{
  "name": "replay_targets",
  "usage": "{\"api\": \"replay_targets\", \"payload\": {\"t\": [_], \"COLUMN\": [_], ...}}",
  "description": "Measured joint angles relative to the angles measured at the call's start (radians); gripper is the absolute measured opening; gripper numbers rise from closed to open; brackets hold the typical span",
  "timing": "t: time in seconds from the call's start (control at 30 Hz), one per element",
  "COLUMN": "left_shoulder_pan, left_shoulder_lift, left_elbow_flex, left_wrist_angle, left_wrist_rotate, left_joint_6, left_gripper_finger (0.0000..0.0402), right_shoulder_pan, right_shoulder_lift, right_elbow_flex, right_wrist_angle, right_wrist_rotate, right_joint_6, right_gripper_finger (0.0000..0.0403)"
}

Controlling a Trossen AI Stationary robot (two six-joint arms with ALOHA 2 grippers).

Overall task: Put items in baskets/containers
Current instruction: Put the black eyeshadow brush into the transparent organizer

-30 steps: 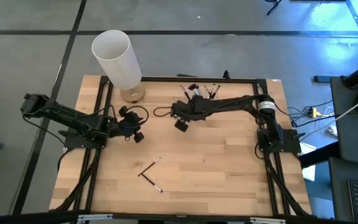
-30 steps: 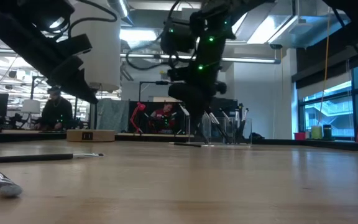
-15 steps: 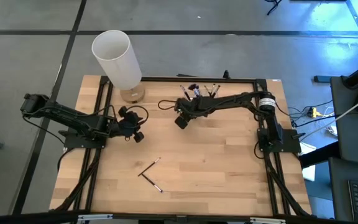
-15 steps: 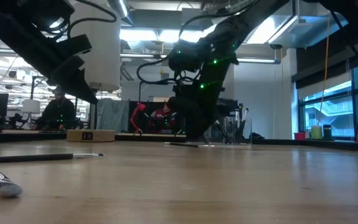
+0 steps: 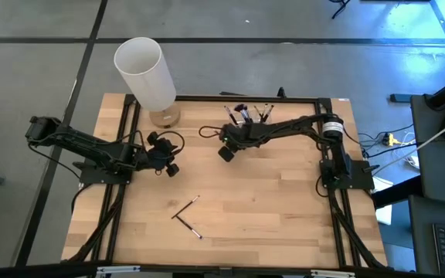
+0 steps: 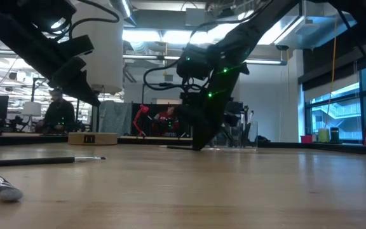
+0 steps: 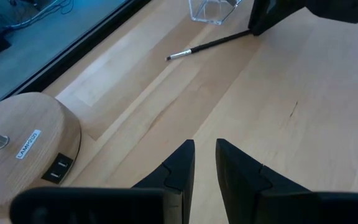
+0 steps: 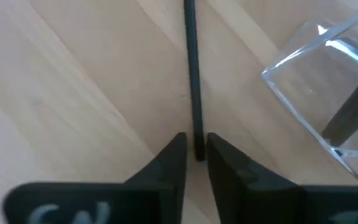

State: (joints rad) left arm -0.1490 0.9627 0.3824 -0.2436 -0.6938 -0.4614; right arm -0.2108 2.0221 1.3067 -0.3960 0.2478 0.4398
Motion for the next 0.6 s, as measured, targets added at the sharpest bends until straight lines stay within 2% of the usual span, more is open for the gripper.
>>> {"api": "replay_targets", "payload": {"t": [0.17,0.27,0.43,0.6], "left_shoulder_pan": [0.000,0.000,0.000,0.000], "left_shoulder_lift": [0.000,0.000,0.000,0.000], "left_elbow_flex": [0.000,0.000,0.000,0.000], "left_wrist_angle": [0.005,0.005,0.004,0.000], "left_wrist_rotate": [-0.001,-0.001,0.002,0.010], "left_joint_6": [0.001,0.003,0.003,-0.001], "left_gripper_finger": [0.0061,0.0061,0.0061,0.0061], "right_shoulder_pan": [0.014,0.029,0.096,0.210], "right_shoulder_lift": [-0.002,-0.002,-0.002,-0.002], "right_elbow_flex": [-0.016,-0.017,-0.017,-0.017], "right_wrist_angle": [-0.009,-0.030,-0.146,-0.265], "right_wrist_rotate": [-0.026,-0.074,-0.265,-0.286], "right_joint_6": [-0.001,0.009,0.079,0.162], "right_gripper_finger": [0.0010,0.0016,0.0008,0.0006]}}
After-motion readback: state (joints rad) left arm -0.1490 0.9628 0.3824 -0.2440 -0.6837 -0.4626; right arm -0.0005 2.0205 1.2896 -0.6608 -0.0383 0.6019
